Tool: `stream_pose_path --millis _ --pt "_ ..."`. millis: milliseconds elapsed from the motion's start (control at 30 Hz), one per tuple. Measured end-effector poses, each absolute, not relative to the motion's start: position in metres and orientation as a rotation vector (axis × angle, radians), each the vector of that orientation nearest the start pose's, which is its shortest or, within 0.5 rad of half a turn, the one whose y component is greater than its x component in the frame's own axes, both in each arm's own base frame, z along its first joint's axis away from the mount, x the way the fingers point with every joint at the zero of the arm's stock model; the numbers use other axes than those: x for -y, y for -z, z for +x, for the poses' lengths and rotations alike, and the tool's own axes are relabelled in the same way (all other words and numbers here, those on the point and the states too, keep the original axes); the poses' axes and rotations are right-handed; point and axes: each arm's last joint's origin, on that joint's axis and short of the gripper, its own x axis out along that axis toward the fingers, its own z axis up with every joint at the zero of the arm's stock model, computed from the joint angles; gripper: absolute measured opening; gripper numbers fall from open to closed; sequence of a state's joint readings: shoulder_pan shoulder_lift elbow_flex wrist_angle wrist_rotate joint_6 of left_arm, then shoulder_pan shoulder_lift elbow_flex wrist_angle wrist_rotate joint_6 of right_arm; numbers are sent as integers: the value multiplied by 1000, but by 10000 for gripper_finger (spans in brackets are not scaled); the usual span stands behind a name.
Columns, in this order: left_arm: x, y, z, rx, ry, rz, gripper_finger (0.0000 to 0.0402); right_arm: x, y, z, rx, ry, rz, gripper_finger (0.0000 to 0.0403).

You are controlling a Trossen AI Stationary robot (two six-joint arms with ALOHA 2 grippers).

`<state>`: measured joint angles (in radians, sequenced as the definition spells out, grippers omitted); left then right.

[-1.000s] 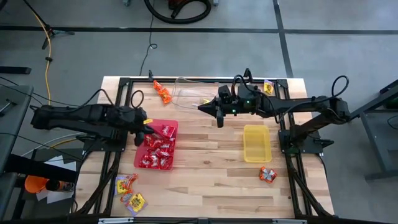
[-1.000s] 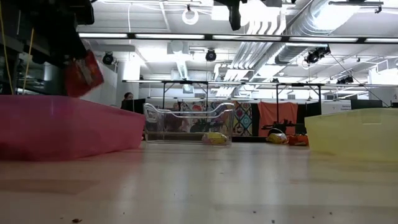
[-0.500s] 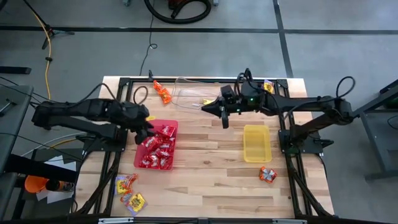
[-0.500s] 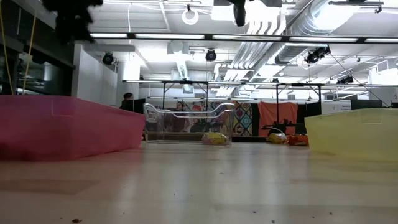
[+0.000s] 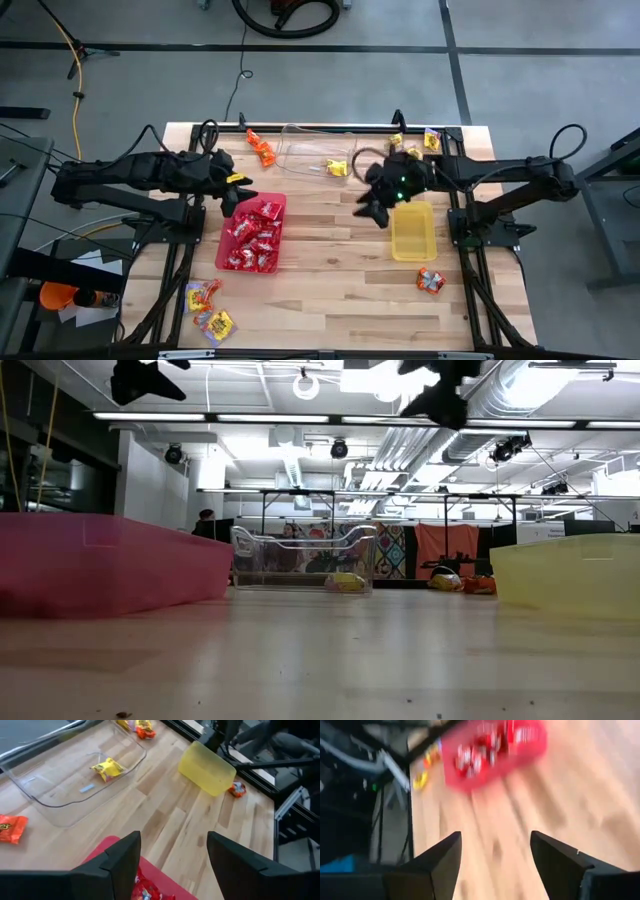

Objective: Sort candy
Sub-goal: Put the orange candy into the yellow bin

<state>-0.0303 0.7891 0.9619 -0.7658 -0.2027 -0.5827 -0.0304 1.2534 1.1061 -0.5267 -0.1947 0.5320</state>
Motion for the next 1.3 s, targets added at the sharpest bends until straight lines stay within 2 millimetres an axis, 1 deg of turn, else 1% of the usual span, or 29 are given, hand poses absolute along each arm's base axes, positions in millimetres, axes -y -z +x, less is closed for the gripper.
stream_pose_path --millis 67,133,233,300,367,433,533,600,700,767,833,967,1100,1200,1300 --pt "-2 -338 145 -517 -347 -496 216 -7 -313 259 -788 -6 650 235" --pt "-2 -338 145 -516 -353 -498 216 -22 -308 254 -893 -51 712 235" --pt "-2 -338 145 -516 -354 -494 216 -53 -302 241 -1065 -100 772 236" --pt "-2 -338 145 -516 -353 -489 216 -73 -298 231 -1177 -87 815 236" --pt "-2 -338 145 -514 -360 -487 216 -93 -293 220 -1267 -23 863 236" --pt "-3 -338 145 -508 -376 -490 216 -109 -283 209 -1306 90 904 236" --pt "-3 -339 145 -505 -382 -497 216 -130 -260 190 -1363 270 994 236" --pt "-3 -339 145 -504 -382 -499 216 -140 -241 179 -1387 367 1065 236" --pt "-3 -339 145 -504 -382 -498 216 -147 -215 163 -1400 515 1132 236" --pt "-3 -339 145 -504 -382 -497 216 -147 -202 156 -1389 602 1170 236" --pt "-3 -339 145 -504 -382 -497 216 -144 -192 152 -1372 672 1190 236" --pt "-3 -339 145 -504 -382 -497 216 -138 -181 147 -1328 756 1169 236" --pt "-3 -338 145 -504 -382 -498 216 -132 -175 142 -1305 822 1132 233" --pt "-3 -339 145 -503 -383 -503 216 -132 -173 143 -1306 828 1122 220" --pt "-3 -338 145 -500 -389 -522 216 -134 -169 145 -1302 830 1110 198"
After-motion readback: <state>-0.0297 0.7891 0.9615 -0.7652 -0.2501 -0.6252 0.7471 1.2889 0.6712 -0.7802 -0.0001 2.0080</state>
